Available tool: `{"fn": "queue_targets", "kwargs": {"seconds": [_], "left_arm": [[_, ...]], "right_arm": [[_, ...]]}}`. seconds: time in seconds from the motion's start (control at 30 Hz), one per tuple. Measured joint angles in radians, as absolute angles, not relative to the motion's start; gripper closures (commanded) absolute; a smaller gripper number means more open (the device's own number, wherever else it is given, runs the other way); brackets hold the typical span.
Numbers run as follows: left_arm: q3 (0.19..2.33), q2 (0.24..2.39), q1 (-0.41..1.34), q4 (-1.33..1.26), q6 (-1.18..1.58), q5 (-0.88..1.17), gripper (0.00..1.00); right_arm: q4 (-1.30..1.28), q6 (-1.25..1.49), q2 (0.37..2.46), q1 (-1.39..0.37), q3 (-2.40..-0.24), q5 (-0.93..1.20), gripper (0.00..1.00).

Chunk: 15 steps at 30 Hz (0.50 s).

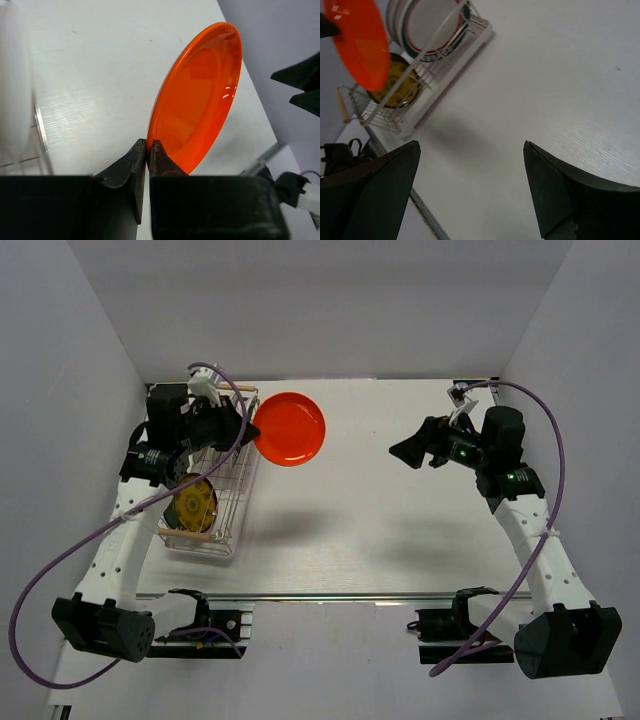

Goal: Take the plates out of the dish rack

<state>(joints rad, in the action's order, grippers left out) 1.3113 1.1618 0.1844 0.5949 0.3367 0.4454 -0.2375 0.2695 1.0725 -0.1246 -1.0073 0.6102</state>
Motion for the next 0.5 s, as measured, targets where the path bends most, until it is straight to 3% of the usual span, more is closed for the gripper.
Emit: {"fn": "queue_targets", "kwargs": {"seconds": [0.17,0.37,0.43,0.5], "left_arm": [[1.251,1.224,0.194,0.516,0.361,0.592,1.00],[1.191,1.274,0.242,0.441,0.403,0.662,1.00],[1.191,1.296,0.265,0.426,0.414,0.663,1.00],[1.190,1.313,0.285,0.421,0.421,0.662,1.00]], "right_arm": [[-0.051,0.359,1.102,-0.145,-1.005,0.809,0.11],[0.033,0.415,1.235,-0.239,-1.018,0.875,0.14],[0.033,0.424,1.288,-0.276,-1.034,0.870,0.16],[0.025,0.428,1.332,-0.307,-1.059,0.855,0.28]]}}
